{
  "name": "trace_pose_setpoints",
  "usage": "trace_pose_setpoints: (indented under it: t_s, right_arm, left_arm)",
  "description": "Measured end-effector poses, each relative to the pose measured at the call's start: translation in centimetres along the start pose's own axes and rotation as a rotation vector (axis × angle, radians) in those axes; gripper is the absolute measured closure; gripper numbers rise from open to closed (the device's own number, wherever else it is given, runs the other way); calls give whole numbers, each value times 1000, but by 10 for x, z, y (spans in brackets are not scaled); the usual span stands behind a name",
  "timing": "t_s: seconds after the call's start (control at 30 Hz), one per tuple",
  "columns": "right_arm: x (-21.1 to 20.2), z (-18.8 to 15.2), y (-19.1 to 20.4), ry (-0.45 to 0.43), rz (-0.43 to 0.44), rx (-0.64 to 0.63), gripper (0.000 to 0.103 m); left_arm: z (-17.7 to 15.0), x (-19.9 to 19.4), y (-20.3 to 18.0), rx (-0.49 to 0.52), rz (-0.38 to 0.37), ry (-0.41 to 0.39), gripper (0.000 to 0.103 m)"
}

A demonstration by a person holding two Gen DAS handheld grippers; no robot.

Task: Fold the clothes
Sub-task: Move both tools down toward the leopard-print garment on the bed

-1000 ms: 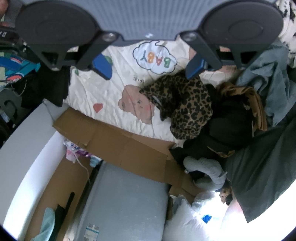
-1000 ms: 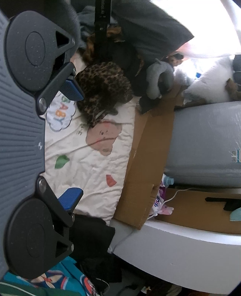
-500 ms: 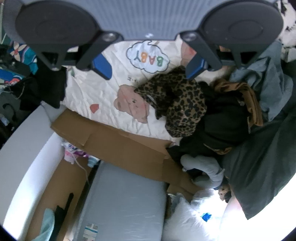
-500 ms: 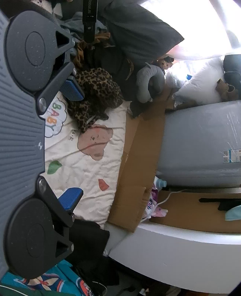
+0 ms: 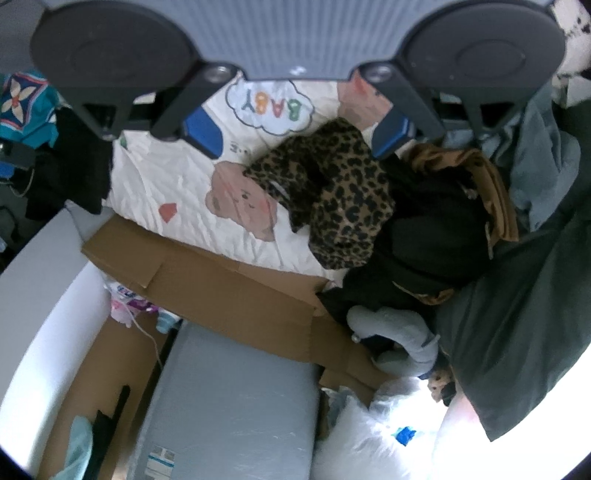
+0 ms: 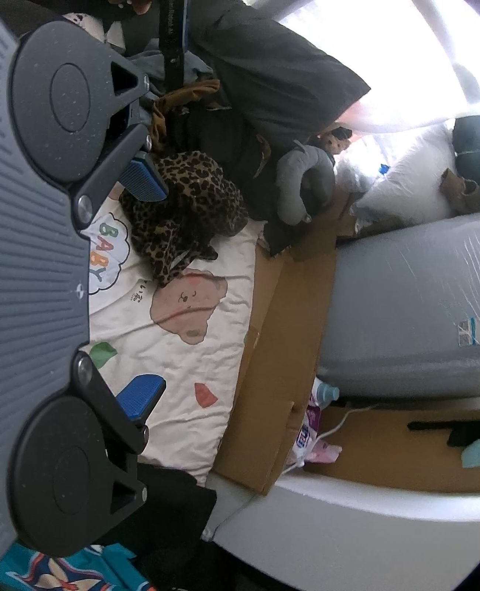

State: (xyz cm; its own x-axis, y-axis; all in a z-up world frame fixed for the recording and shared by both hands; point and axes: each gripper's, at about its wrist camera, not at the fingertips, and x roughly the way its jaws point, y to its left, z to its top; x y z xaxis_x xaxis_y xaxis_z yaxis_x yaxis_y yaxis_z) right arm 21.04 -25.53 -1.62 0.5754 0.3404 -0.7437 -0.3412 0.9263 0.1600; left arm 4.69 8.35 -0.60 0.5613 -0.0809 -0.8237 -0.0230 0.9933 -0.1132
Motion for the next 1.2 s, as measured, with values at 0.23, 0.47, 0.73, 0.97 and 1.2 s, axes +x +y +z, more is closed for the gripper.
trace_pose_setpoints:
  t_s: [0.23,0.47,0.73,0.97,1.2]
  right_arm:
    - [24,31,0,48,30,-12,0]
    - [45,70,5,110,53,-24,0]
    - [97,81,17,163,131,-107,0]
    - [158,69,9,205,182,-143,0]
    - [221,46,-3,238,226,-152,0]
  left_arm:
    - [13,15,26,4,-12,-16,17]
    - [21,29,45,7,27,-16,18]
    - [31,57,65,-20,61,-14,23]
    - [34,95,77,-28,72,-17,23]
    - [37,141,99,-95,81,-25,19]
